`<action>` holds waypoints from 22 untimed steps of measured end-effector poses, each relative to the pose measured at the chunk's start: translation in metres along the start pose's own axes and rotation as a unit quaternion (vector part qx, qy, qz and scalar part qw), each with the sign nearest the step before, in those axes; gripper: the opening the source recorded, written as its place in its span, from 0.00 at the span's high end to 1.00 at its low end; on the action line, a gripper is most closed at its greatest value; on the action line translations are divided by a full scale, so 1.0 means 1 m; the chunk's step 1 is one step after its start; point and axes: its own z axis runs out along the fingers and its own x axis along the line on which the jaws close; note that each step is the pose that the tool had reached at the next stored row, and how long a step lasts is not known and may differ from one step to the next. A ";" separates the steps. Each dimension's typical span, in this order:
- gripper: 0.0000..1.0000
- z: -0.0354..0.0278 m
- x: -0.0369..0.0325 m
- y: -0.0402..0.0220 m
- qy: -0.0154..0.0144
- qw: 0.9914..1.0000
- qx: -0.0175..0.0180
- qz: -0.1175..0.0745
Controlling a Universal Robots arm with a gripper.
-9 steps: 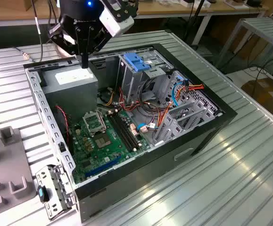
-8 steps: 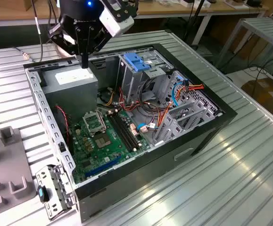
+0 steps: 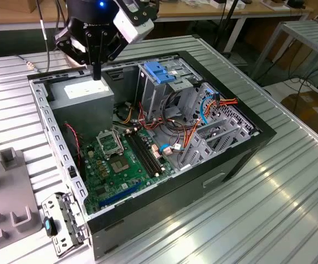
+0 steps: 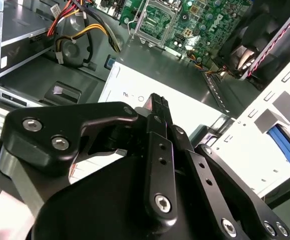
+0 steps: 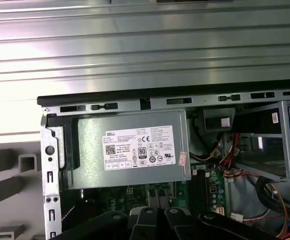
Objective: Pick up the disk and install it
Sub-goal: 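Reach for the disk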
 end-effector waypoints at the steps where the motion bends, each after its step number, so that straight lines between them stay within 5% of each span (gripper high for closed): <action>1: 0.89 0.0000 0.0006 -0.0001 0.000 1.000 0.000 0.000; 22: 0.89 -0.0005 0.0162 -0.0012 0.000 1.000 0.000 0.000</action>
